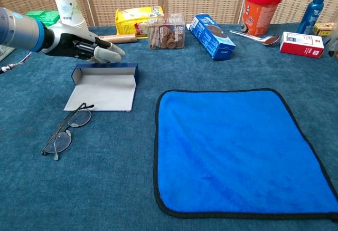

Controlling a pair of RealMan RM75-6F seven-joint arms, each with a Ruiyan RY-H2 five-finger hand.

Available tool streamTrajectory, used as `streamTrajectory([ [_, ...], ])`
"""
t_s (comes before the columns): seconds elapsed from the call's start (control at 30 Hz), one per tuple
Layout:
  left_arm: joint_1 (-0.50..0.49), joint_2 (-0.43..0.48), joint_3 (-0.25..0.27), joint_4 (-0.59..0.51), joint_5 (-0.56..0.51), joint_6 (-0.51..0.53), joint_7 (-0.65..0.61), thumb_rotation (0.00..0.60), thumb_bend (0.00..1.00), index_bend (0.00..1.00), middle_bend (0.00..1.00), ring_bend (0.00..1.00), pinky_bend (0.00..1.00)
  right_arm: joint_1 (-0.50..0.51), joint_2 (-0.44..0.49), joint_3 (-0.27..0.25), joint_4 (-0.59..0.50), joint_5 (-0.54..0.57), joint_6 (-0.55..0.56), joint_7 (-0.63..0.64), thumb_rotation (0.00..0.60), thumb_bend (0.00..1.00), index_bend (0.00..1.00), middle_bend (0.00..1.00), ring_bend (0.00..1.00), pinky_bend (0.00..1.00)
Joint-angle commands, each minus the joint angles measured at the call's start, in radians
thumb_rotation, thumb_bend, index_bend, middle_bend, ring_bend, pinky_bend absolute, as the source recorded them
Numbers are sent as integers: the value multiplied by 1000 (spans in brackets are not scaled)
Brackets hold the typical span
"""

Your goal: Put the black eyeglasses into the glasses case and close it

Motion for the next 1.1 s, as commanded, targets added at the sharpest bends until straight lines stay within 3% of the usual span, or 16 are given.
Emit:
streamTrajectory([
  [0.03, 43, 35, -5, -61, 0, 0, 9, 282, 163, 55, 101, 4, 40, -3, 0, 0, 3, -4, 5, 5, 456, 347, 134, 118, 30, 147],
  [1.1, 187, 120, -48, -308, -13, -55, 110, 277, 164, 35, 102, 2, 42, -33, -1, -9, 18, -40, 38, 46, 455, 347, 120, 118, 30, 147],
])
